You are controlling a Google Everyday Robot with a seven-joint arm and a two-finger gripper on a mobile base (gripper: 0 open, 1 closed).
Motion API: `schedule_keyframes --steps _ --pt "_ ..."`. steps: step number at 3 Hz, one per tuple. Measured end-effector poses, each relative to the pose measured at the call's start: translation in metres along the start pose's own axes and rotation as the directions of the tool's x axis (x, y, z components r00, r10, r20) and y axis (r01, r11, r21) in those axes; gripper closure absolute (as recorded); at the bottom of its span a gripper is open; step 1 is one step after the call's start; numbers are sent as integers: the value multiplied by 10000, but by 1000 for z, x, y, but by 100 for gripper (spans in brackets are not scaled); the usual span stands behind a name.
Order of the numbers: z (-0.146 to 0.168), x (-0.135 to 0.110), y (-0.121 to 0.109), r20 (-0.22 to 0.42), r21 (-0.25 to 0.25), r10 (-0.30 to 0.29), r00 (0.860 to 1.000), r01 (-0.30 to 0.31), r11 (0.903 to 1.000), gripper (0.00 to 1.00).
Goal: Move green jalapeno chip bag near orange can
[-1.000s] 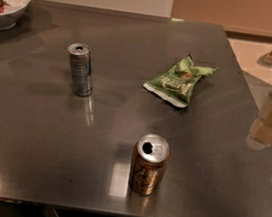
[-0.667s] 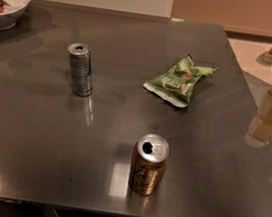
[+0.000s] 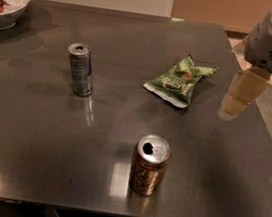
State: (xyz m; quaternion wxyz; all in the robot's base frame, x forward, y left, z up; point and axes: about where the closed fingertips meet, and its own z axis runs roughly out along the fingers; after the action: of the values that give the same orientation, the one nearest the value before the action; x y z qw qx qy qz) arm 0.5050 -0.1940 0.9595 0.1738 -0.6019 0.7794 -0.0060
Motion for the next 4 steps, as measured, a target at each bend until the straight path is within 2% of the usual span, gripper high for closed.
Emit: schedule_keyframes --steps 2,4 --pt "67 -27 -51 485 -289 -418 9979 433 9986 0" --pt "127 -40 -93 770 -650 -794 9939 844 9943 0"
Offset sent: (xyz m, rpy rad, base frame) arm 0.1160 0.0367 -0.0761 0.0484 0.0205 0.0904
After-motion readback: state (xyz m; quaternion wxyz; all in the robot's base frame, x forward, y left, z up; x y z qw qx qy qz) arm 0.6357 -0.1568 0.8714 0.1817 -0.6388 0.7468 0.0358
